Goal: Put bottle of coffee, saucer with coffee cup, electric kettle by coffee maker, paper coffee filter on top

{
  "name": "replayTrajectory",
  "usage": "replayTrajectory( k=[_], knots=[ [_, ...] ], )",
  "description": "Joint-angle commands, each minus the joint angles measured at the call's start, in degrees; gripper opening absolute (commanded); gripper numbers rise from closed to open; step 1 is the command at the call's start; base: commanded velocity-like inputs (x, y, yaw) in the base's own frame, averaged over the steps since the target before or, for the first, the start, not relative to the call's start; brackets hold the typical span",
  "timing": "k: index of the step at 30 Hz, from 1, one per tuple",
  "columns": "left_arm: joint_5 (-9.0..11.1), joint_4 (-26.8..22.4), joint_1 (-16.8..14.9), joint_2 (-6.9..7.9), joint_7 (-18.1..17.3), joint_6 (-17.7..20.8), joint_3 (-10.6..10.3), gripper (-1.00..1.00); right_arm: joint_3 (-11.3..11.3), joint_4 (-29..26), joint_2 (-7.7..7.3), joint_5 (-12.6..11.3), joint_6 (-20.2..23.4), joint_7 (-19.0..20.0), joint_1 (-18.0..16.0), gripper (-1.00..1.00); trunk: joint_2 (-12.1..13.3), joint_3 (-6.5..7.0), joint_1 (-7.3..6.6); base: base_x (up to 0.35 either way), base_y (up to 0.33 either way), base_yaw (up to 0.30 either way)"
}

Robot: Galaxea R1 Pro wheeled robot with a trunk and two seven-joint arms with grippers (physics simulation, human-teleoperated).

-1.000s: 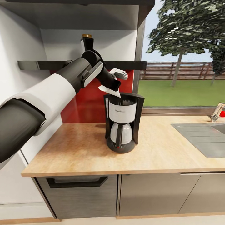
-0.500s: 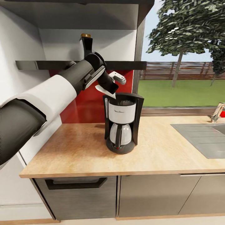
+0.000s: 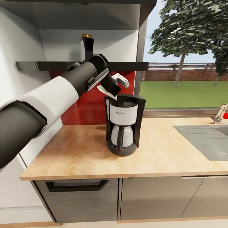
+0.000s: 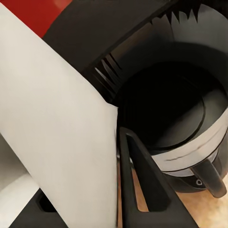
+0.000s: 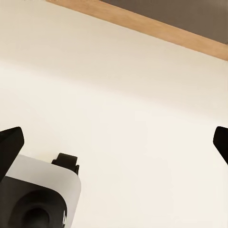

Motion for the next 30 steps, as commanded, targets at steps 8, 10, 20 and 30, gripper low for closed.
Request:
replayTrajectory(
  k=[8, 10, 20, 30],
  knots=[
    [0.31, 0.07, -0.10, 0.00, 0.03, 0.17, -0.29, -1.00, 0.07, 0.03, -0.02, 0.20, -0.16, -0.01, -0.03, 1.00, -0.05, -0.08, 0.00, 0.130, 0.000, 0.000],
    [0.32, 0.14, -0.10, 0.00, 0.03, 0.16, -0.29, -1.00, 0.07, 0.03, -0.02, 0.18, -0.16, -0.01, -0.03, 1.00, -0.05, -0.08, 0.00, 0.037, 0.000, 0.000],
    [0.31, 0.22, -0.10, 0.00, 0.03, 0.16, -0.31, -1.00, 0.07, 0.03, -0.02, 0.19, -0.16, -0.01, -0.03, 1.00, -0.05, -0.08, 0.00, 0.010, -0.055, 0.000],
    [0.30, 0.28, -0.10, 0.00, 0.03, 0.16, -0.29, -1.00, 0.07, 0.03, -0.02, 0.20, -0.16, -0.01, -0.03, 1.00, -0.05, -0.08, 0.00, 0.000, -0.047, 0.000]
  ],
)
